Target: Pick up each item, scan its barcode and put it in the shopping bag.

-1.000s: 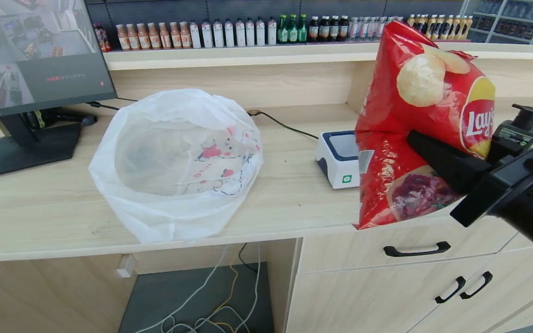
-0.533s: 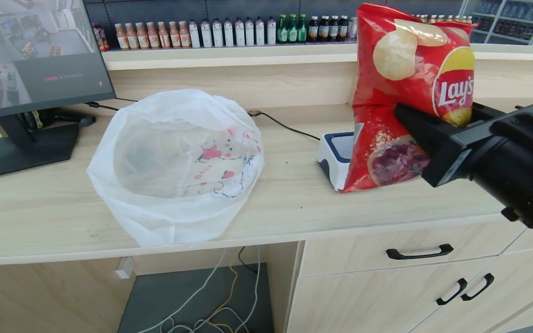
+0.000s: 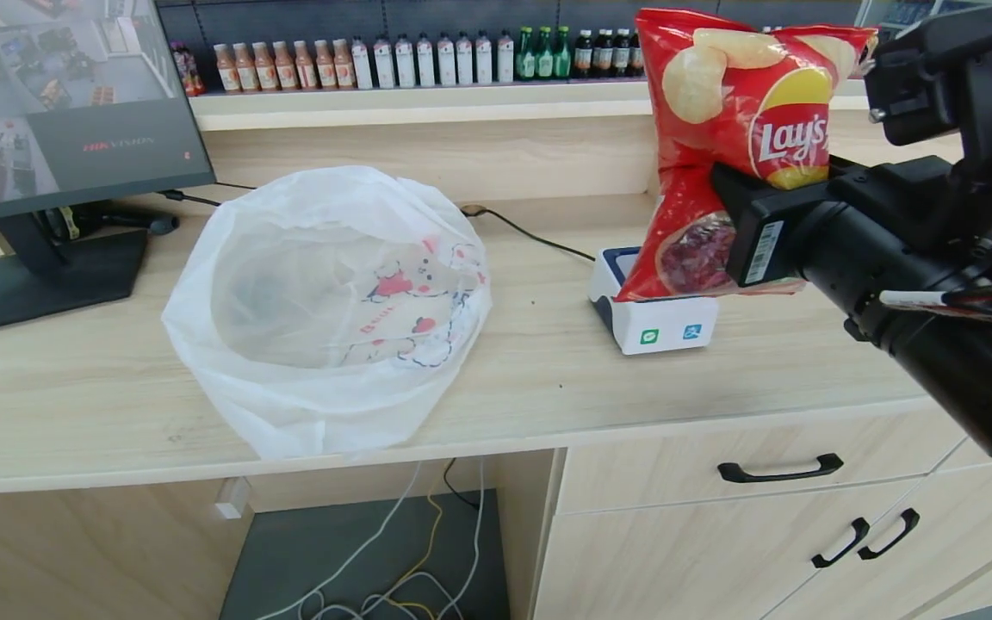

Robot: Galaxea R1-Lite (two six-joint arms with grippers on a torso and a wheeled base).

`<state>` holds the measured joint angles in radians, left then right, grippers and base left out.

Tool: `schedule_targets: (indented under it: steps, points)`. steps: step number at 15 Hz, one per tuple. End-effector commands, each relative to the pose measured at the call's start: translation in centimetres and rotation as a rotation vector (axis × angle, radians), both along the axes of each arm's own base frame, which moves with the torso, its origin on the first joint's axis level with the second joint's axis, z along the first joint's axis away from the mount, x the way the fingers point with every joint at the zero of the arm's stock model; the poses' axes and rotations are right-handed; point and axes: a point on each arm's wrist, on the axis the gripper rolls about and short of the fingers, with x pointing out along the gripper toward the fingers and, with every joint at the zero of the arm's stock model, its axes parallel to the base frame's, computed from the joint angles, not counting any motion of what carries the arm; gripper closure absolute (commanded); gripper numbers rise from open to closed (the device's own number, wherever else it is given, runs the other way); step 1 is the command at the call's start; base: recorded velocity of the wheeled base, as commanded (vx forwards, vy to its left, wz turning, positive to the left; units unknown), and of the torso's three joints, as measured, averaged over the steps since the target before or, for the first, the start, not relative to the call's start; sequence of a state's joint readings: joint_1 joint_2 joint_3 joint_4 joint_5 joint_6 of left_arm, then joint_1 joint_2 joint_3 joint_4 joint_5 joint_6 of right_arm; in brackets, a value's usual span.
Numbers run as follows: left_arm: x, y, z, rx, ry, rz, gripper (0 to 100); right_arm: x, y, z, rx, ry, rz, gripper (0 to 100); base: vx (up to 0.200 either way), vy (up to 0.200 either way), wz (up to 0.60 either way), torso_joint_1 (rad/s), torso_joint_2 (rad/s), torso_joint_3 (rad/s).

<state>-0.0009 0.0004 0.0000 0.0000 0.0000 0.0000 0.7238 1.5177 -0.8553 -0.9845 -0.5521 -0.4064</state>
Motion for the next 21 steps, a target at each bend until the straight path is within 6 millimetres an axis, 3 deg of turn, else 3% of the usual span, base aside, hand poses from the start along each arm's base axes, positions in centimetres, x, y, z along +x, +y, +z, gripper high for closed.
schedule_targets:
  steps: [1,8,14,21]
  points:
    - [0.0,0.0,0.0,0.000,0.000,0.001,0,1.2,-0.3,-0.2,-0.010,0.011,-0.037,100,0.000,0.000,0.00,0.000,0.00,0.000]
    - [0.0,0.0,0.0,0.000,0.000,0.001,0,1.5,-0.5,-1.4,-0.004,0.069,-0.023,100,0.000,0.000,0.00,0.000,0.00,0.000]
    - [0.0,0.0,0.0,0.000,0.000,-0.001,0,1.7,-0.1,-3.7,-0.016,0.137,-0.021,100,0.000,0.000,0.00,0.000,0.00,0.000]
    - [0.0,0.0,0.0,0.000,0.000,-0.001,0,3.8,0.7,-4.7,-0.012,0.164,-0.044,100,0.000,0.000,0.00,0.000,0.00,0.000]
